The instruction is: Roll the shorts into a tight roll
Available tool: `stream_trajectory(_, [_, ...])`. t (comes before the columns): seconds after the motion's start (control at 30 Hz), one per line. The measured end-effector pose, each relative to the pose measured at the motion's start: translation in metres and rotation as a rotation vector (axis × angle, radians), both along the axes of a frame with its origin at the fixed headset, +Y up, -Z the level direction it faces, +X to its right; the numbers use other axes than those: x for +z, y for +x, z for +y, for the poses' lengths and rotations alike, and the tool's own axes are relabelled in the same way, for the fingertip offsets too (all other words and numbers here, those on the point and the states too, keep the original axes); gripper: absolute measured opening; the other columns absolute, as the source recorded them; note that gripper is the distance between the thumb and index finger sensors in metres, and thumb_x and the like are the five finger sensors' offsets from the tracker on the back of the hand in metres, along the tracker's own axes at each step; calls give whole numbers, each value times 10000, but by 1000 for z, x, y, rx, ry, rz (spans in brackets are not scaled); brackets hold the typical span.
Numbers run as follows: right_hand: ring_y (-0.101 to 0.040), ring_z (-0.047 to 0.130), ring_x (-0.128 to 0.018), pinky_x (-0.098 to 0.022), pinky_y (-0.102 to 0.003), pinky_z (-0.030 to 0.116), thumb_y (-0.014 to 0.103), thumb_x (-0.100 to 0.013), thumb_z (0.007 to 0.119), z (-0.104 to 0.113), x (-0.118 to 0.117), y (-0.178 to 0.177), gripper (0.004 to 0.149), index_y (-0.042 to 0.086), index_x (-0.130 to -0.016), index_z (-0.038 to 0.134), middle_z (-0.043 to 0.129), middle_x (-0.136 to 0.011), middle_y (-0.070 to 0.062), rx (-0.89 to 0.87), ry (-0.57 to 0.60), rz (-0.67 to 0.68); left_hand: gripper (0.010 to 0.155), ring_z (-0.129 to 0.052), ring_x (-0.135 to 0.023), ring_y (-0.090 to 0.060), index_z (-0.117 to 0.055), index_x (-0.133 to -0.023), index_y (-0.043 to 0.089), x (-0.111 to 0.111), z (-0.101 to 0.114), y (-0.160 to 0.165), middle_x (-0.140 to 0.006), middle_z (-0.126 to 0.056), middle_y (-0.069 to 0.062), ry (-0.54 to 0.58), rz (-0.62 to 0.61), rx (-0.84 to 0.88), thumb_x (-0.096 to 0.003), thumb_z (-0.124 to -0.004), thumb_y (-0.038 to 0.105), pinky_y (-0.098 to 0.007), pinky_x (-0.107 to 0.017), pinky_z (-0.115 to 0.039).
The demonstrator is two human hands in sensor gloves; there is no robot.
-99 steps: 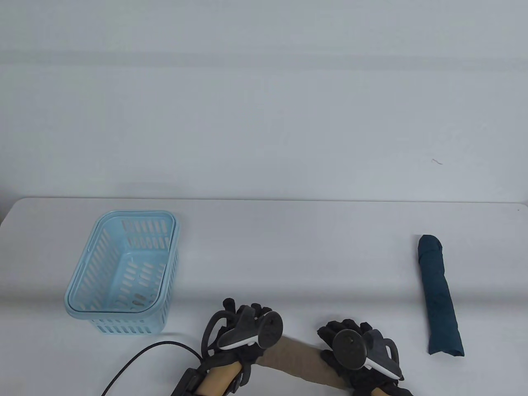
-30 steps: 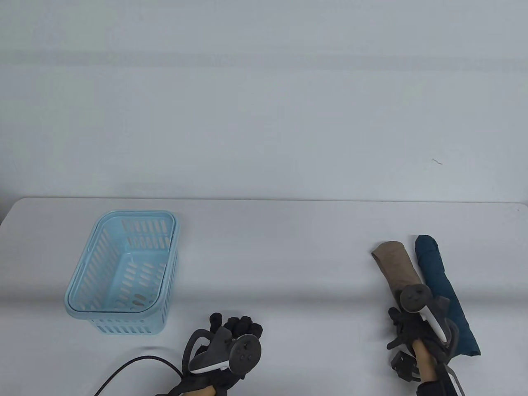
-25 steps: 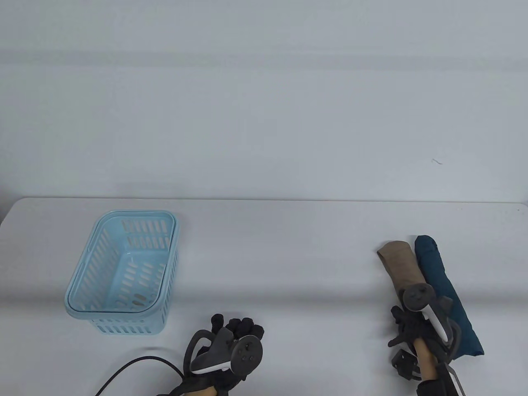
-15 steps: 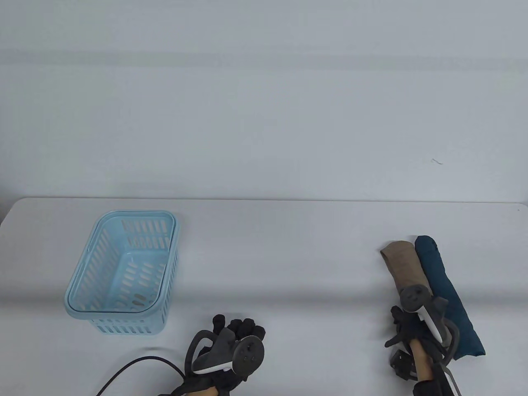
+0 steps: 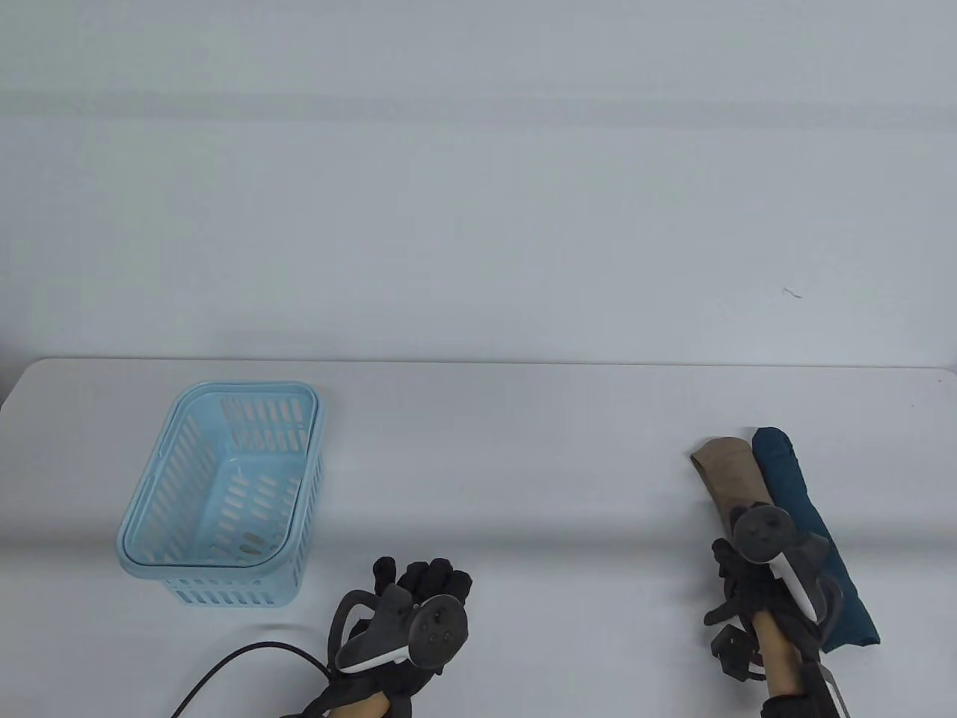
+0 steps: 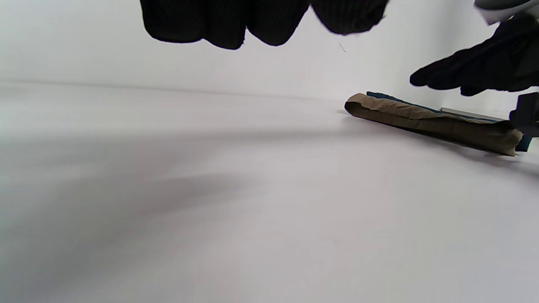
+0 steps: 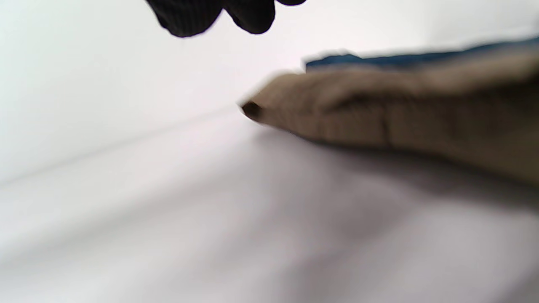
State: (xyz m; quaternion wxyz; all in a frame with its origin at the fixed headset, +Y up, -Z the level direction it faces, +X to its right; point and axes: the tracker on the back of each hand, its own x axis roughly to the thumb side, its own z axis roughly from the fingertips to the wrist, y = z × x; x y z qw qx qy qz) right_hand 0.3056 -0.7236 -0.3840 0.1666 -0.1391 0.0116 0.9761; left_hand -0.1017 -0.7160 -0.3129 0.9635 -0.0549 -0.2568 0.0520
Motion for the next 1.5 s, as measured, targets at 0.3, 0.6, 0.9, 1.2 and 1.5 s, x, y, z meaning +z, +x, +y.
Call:
stream_trajectory(0.3, [-397, 208, -1071, -740, -635, 278, 397, -536, 593, 53, 46, -89, 643, 193, -1107, 379, 234, -1174, -91, -8, 225, 374, 652, -535, -1058, -553, -495, -1099, 79, -3, 5, -4, -1168, -475, -272, 27, 25, 18, -531, -612, 377, -790, -647, -284])
stream_trajectory(0.6, [-413, 211, -1065, -741, -630, 284, 403, -533, 595, 18, 67, -132, 660, 182, -1109, 361, 230, -1172, -110, 13, 110, 544, 653, -525, -1060, -561, -491, -1100, 78, -8, -3, -5, -1172, -456, -279, -30, 38, 56, -532, -612, 377, -790, -645, -282])
stream_trajectory(0.9, [-419, 214, -1061, -739, -631, 291, 403, -534, 594, 7, 65, -131, 663, 174, -1109, 357, 231, -1170, -120, 21, 63, 551, 653, -532, -1058, -560, -493, -1100, 76, -10, -4, -5, -1171, -465, -277, -45, 35, 62, -533, -610, 377, -790, -643, -282])
stream_trajectory(1.2, [-419, 214, -1061, -740, -628, 292, 401, -534, 595, 6, 66, -129, 663, 171, -1109, 357, 230, -1169, -122, 7, 46, 548, 646, -546, -1056, -556, -506, -1095, 79, -10, -4, -5, -1167, -482, -271, -33, 28, 73, -532, -612, 376, -790, -642, -288])
stream_trajectory(1.5, [-414, 215, -1062, -741, -624, 296, 398, -534, 595, 5, 66, -130, 661, 170, -1108, 361, 232, -1167, -122, -7, 31, 562, 648, -541, -1056, -557, -504, -1096, 77, -8, -5, -4, -1166, -479, -275, -40, 22, 67, -531, -612, 376, -790, -641, -285])
